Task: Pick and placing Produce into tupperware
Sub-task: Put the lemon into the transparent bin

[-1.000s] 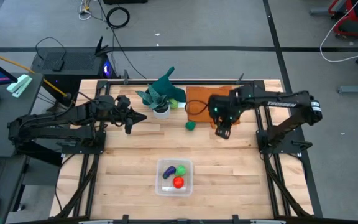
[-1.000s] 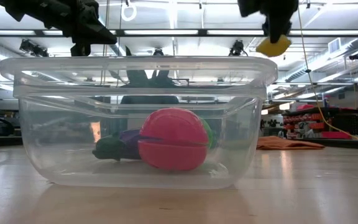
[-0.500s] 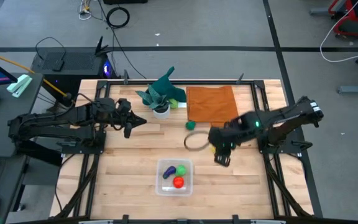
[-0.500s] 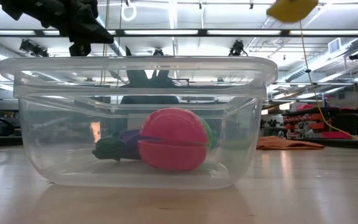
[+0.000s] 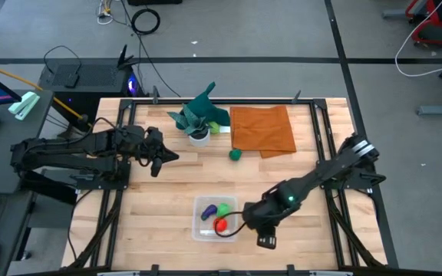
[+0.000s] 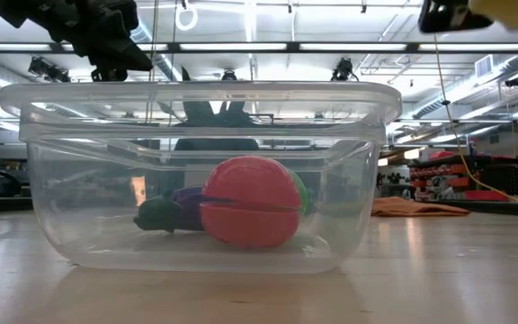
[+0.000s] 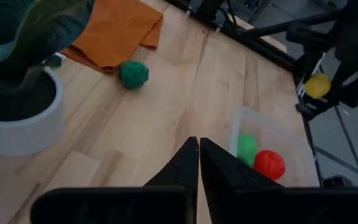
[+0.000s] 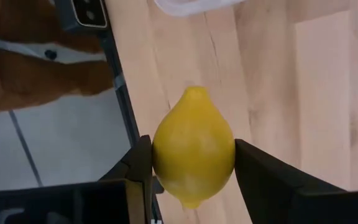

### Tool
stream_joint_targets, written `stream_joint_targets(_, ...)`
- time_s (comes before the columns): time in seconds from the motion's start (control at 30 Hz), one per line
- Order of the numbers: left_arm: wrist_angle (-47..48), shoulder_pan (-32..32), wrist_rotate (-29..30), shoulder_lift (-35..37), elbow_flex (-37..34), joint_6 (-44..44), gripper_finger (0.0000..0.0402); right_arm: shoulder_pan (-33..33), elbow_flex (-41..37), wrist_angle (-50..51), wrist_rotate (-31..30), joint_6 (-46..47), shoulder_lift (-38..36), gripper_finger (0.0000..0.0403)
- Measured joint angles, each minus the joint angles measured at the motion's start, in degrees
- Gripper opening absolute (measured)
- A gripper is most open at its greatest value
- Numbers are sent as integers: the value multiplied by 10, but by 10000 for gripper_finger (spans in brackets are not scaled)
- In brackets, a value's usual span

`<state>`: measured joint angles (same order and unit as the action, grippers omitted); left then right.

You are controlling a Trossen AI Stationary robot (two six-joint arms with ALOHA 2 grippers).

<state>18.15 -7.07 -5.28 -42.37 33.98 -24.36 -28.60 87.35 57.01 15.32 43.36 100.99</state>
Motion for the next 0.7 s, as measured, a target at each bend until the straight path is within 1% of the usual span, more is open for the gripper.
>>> stream_joint_targets(0.13, 3, -1, 0, 0, 0, 8, 25, 24, 12, 1, 17, -35, 26, 131)
stream_joint_targets(0.23, 2, -1, 1, 0, 0, 1, 31, 49, 56, 1, 17, -83, 47, 131)
stream_joint_targets(0.37, 3, -1, 0, 0, 0, 6, 33, 80, 148, 23, 7, -149, 96, 131)
stream_joint_targets(0.57, 10, -1, 1, 0, 0, 8, 26, 110, 294, 152, -22, -265, 179, 131)
stream_joint_targets(0.7, 21, -1, 1, 2, 0, 10, 25, 122, 376, 191, -24, -311, 222, 131)
